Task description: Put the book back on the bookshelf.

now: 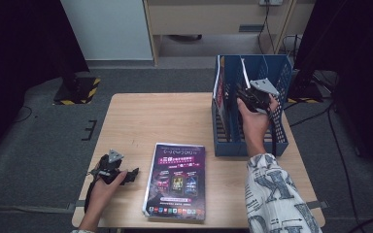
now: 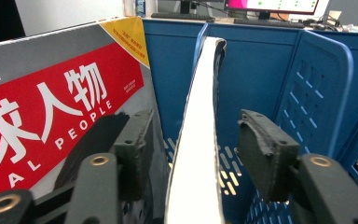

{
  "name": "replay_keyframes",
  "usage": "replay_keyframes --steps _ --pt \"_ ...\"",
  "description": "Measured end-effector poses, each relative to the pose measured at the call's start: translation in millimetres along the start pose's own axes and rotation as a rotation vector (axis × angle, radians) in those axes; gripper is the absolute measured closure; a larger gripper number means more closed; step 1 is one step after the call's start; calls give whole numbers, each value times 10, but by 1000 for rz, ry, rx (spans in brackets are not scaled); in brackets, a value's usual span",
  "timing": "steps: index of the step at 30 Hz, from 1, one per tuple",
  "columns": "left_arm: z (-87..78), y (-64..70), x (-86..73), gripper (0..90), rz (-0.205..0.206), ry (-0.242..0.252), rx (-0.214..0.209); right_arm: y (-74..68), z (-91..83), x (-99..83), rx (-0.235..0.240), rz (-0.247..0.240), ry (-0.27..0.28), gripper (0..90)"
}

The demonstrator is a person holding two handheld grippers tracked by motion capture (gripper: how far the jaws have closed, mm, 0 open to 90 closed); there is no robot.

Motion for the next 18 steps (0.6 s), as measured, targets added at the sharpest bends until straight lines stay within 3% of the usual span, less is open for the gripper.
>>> replay_keyframes --steps 18 --pt "0 0 0 7 0 0 0 20 -51 -8 12 6 -39 286"
Point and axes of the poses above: each handheld gripper's, and its own axes: z roughly forward along the jaws, x roughly out of its top, y roughly to its right, the point moved 6 cm from there along z, roughly forward along the jaws, and after that the axes turned 2 degrees about -y, right-handed, at the moved point
